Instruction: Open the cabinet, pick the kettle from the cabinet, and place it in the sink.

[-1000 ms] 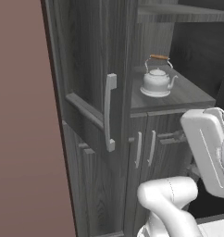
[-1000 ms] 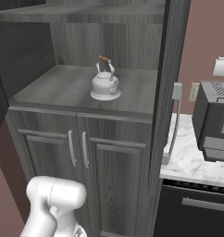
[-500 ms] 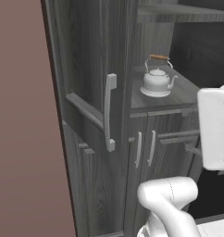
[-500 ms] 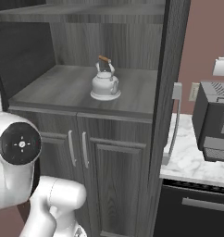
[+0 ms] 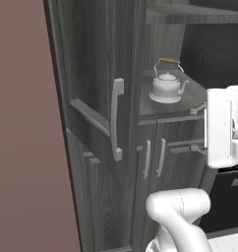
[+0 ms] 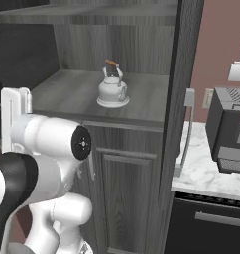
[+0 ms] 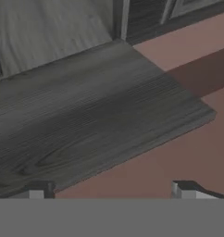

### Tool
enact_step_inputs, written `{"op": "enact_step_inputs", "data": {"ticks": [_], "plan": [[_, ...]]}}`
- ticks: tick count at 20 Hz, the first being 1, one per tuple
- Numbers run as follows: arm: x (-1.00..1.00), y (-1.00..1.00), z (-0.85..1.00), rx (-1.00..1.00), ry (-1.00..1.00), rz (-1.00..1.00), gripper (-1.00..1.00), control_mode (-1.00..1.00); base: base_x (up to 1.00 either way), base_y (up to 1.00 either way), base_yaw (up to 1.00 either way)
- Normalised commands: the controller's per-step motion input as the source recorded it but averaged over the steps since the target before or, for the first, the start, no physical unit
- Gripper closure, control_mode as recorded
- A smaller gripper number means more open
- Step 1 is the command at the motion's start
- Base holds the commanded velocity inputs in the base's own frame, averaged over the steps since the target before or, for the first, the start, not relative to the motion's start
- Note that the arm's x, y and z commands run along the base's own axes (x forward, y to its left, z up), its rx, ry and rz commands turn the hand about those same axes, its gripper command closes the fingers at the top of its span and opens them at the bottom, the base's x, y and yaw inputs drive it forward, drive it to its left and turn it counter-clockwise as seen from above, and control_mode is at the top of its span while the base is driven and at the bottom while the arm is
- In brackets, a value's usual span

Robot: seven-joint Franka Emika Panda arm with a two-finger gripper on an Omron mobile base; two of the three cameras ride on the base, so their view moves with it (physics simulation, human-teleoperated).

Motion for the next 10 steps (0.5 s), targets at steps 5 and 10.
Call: {"op": "enact_step_inputs", "data": {"ticks": [5,10], "plan": [[0.18,0.24,-0.22,0.09,-0.05,0.22,-1.0,-1.0,0.0,0.0,0.0],[0.24,0.32,-0.09,0.03,-0.01,0.08,-1.0,-1.0,0.0,0.0,0.0]]}}
